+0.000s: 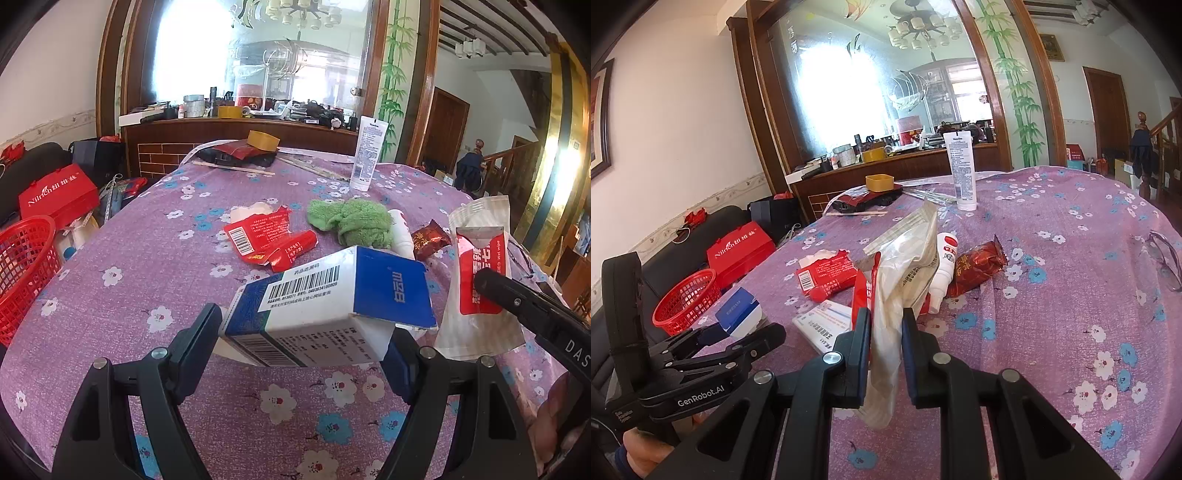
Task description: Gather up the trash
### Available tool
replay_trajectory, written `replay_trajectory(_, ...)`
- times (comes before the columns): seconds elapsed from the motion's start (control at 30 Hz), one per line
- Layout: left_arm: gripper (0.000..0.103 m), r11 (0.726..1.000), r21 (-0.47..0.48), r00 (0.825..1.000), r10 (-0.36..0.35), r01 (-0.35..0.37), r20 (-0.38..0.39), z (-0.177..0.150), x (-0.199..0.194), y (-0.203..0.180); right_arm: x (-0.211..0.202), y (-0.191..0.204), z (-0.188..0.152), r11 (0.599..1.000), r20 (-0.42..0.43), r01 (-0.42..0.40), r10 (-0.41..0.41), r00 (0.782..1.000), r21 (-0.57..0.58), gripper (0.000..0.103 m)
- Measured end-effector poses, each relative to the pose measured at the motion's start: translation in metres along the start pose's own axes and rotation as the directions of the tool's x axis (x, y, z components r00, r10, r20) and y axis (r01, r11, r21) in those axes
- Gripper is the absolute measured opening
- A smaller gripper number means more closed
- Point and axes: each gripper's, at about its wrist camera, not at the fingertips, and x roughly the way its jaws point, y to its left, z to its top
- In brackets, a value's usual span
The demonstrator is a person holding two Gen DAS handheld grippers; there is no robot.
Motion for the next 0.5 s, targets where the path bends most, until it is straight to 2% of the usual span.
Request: replay_trajectory(0.5,0.079,1.0,0.014,1.0,0.01,-0.01,0.001,0.0001,0.0006,-0.0021,-0.0012,0.0016,0.0,1.0,-0.002,-0.003,0.003,1.0,-0.006,0.017)
